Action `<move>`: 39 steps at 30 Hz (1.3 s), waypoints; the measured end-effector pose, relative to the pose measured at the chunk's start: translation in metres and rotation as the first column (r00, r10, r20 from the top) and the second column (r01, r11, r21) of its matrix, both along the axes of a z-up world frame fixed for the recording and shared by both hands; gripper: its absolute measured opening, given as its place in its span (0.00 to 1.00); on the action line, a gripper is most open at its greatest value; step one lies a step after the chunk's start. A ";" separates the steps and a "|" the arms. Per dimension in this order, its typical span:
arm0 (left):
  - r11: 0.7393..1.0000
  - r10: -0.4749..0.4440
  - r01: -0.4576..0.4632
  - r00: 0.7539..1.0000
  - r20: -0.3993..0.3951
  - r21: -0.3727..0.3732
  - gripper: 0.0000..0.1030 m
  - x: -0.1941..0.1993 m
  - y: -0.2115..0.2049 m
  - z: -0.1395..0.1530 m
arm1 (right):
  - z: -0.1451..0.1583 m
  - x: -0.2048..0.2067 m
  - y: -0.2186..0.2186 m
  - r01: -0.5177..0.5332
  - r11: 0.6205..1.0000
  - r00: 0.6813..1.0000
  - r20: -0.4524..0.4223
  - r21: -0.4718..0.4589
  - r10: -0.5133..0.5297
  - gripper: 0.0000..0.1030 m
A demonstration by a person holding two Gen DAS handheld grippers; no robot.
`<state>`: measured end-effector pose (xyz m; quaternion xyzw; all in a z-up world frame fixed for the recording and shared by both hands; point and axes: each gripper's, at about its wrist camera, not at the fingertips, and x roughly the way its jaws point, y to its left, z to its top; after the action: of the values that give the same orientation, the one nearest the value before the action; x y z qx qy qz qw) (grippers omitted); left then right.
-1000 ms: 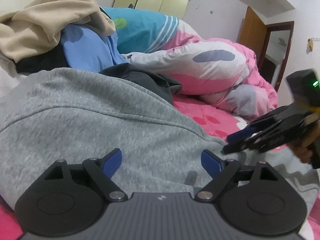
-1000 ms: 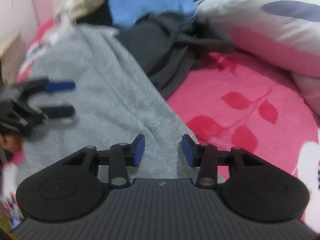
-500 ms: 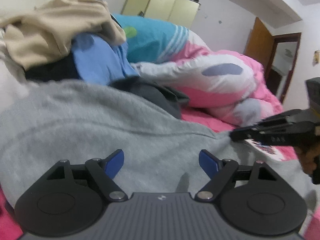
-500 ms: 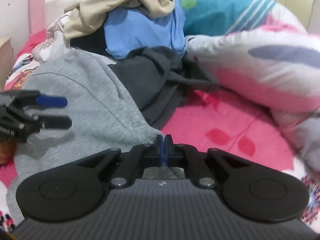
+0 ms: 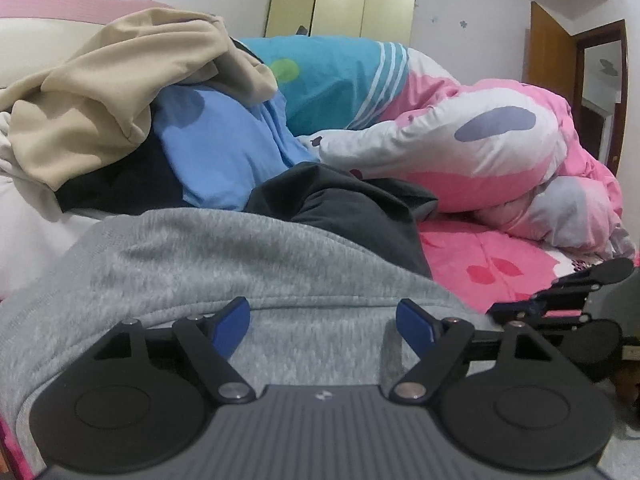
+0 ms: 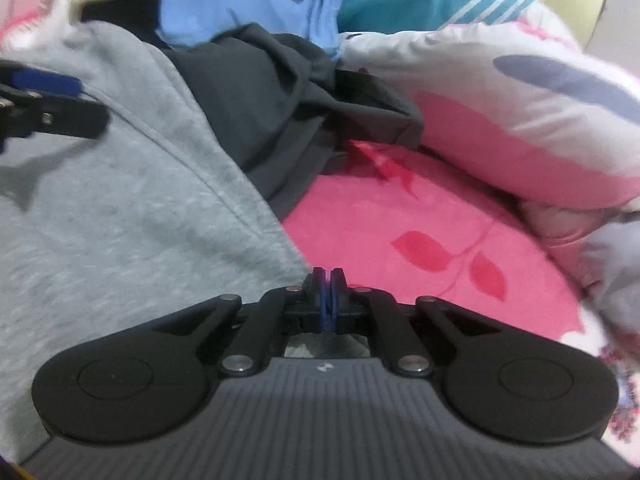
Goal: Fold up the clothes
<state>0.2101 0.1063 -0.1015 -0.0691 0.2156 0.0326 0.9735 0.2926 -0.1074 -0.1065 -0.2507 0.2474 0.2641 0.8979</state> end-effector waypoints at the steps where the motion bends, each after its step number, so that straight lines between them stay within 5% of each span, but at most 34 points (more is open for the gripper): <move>1: 1.000 -0.001 0.001 1.000 -0.001 -0.007 0.79 0.000 0.001 0.000 | 0.003 0.001 -0.001 0.048 0.999 0.999 0.016 -0.001 -0.048 0.02; 5: 1.000 -0.003 0.003 1.000 0.002 -0.013 0.79 -0.001 0.002 -0.001 | 0.041 -0.016 -0.040 0.150 0.968 0.988 0.013 0.202 -0.156 0.02; 10: 1.000 0.000 0.000 1.000 0.003 -0.005 0.80 -0.001 0.001 -0.002 | 0.069 -0.058 -0.103 0.225 0.939 0.974 -0.054 0.260 -0.219 0.03; 13: 1.000 -0.002 0.002 1.000 0.004 -0.009 0.80 0.000 0.002 -0.002 | 0.062 -0.076 -0.168 0.445 0.844 0.895 -0.152 0.299 -0.419 0.06; 16: 1.000 -0.003 0.003 1.000 0.006 -0.013 0.80 0.000 0.002 -0.003 | 0.052 -0.127 -0.252 0.684 0.563 0.718 -0.293 0.464 -0.632 0.13; 20: 1.000 -0.015 0.015 1.000 0.001 -0.024 0.81 -0.001 0.003 0.001 | 0.037 -0.197 -0.360 0.827 0.071 0.420 -0.530 0.557 -0.737 0.28; 21: 0.999 -0.021 0.021 1.000 -0.007 -0.027 0.81 -0.003 0.003 0.003 | 0.029 -0.213 -0.376 0.822 -0.009 0.392 -0.578 0.569 -0.716 0.28; 25: 0.996 -0.059 0.056 0.997 -0.041 -0.063 0.81 -0.024 0.004 0.020 | 0.001 -0.247 -0.415 0.782 -0.218 0.360 -0.710 0.584 -0.606 0.41; 29: 0.983 -0.102 0.088 0.991 -0.084 -0.159 0.83 -0.059 0.013 0.031 | -0.012 -0.232 -0.424 0.754 -0.277 0.396 -0.748 0.596 -0.532 0.47; 39: 0.889 -0.094 -0.029 0.965 -0.243 -0.458 0.83 -0.133 0.055 0.014 | -0.012 -0.202 -0.413 0.783 -0.255 0.440 -0.795 0.568 -0.419 0.51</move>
<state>0.0772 0.1612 -0.0873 -0.2877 0.3434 -0.0268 0.8936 0.0907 -0.5203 -0.1183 0.5629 0.2474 -0.1116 0.7807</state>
